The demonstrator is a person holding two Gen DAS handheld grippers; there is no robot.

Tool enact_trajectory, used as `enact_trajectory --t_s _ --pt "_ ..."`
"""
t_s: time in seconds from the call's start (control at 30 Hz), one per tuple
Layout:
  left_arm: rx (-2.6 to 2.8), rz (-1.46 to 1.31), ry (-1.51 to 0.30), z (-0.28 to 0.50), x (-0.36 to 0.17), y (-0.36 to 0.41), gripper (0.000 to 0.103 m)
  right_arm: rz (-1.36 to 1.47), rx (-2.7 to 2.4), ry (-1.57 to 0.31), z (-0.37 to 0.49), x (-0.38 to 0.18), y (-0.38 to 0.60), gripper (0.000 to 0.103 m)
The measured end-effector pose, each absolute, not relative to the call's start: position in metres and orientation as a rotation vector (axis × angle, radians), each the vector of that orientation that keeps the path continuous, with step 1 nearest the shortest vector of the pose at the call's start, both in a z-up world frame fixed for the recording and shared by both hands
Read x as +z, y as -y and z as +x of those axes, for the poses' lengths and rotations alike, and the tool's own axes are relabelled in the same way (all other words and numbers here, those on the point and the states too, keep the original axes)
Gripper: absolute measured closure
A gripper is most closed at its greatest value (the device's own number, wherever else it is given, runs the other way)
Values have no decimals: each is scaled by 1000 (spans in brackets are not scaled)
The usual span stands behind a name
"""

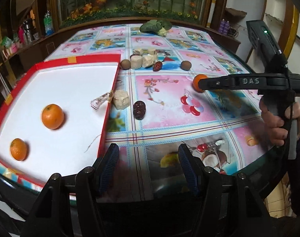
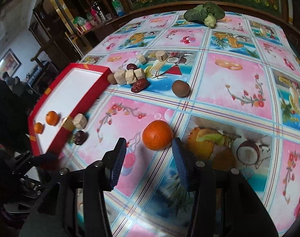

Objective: Organize fruits
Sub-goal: 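Move the left tool to a red date while the right tool approaches an orange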

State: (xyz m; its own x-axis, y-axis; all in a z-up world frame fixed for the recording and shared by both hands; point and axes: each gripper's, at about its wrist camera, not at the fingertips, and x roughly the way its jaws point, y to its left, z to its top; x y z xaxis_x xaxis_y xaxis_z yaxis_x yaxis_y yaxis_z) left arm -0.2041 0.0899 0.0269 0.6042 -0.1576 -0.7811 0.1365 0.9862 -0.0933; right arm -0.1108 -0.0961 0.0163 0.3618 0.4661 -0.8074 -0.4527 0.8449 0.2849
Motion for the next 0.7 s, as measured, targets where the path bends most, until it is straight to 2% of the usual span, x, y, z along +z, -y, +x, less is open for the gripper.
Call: enact_trajectory --t_s 0.1,0.13,0.17,0.2,0.47,0.7 --pt "-177 -15 -899 -202 25 -87 41 -30 565 -1045 -106 11 90 54" --pt "-185 -6 -895 -198 24 -87 41 -49 558 -1043 -105 11 88 57" --pt "-194 0 -885 -196 24 -86 41 -68 545 -1043 -104 10 87 65" --pt "-205 4 -878 -193 24 -87 41 -83 534 -1037 -103 10 86 67" --pt "-205 54 -869 -156 23 -100 41 -69 546 -1006 -93 7 84 68" --pt "-182 8 -900 -165 21 -98 41 -70 559 -991 -95 8 83 68"
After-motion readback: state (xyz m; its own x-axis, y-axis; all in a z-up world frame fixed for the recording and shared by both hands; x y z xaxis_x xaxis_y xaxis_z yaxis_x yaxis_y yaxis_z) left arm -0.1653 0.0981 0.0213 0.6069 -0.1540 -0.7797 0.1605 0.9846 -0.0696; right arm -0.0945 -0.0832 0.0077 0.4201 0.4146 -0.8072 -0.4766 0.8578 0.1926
